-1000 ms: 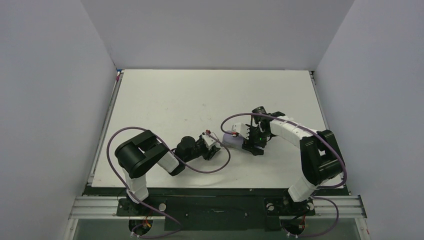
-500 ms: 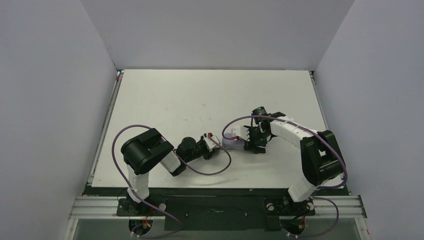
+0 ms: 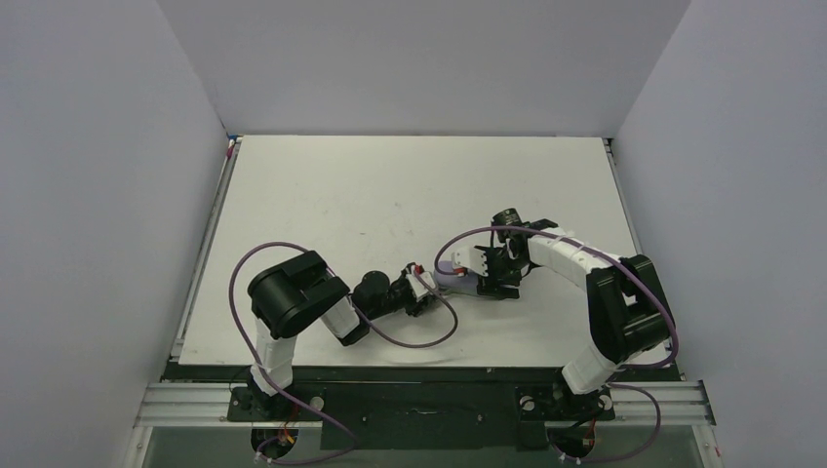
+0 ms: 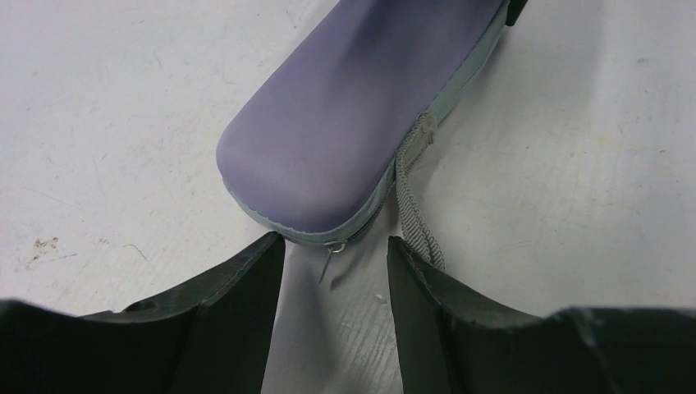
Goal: Open the umbrella
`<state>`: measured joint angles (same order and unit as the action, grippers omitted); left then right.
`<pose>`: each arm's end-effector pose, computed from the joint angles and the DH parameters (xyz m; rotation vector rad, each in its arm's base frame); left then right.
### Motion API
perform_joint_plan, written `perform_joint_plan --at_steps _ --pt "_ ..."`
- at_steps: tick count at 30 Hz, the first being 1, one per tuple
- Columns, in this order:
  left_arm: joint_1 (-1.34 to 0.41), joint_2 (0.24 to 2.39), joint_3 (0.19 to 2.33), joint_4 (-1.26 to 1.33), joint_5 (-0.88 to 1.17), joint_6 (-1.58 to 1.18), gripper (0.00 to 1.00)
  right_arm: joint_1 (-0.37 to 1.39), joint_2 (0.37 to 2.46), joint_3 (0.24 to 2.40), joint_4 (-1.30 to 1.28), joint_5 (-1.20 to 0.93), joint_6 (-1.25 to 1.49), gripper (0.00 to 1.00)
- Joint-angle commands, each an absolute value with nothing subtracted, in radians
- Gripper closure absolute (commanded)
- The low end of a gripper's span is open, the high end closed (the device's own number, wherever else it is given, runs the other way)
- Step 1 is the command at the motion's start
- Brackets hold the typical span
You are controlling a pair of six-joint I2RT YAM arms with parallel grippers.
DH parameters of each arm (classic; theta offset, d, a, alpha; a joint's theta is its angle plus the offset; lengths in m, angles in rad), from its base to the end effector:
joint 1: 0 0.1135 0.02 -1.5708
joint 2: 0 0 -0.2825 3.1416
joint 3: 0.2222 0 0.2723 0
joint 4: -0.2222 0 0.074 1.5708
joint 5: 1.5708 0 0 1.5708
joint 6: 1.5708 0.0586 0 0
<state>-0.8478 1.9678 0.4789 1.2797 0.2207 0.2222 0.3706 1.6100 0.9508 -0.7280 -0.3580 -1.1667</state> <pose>0.2147 -0.2627 0.0870 1.0647 1.4773 -0.6433 0.2734 0.1283 0.1538 -1.9886 1.9890 0.3687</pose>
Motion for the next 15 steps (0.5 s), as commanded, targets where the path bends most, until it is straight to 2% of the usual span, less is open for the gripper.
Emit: perform_joint_plan --at_steps 1,5,9,13,14,15 --pt "-0.864 1.968 0.493 1.355 0.239 0.206 0.53 0.353 1.616 0.969 -0.731 -0.381 -1.152 0.56" --pt "-0.865 1.977 0.513 1.337 0.198 0.175 0.55 0.351 1.607 0.965 -0.731 -0.388 -1.155 0.57" --pt "-0.863 1.988 0.529 1.318 0.180 0.149 0.62 0.351 1.601 0.957 -0.731 -0.393 -1.161 0.59" --pt "-0.862 1.982 0.532 1.301 0.183 0.139 0.80 0.349 1.598 0.957 -0.734 -0.394 -1.165 0.60" --pt "-0.862 1.979 0.531 1.299 0.184 0.134 0.89 0.350 1.598 0.957 -0.734 -0.394 -1.166 0.60" --pt "-0.862 1.974 0.530 1.299 0.182 0.132 0.94 0.349 1.598 0.958 -0.735 -0.395 -1.168 0.61"
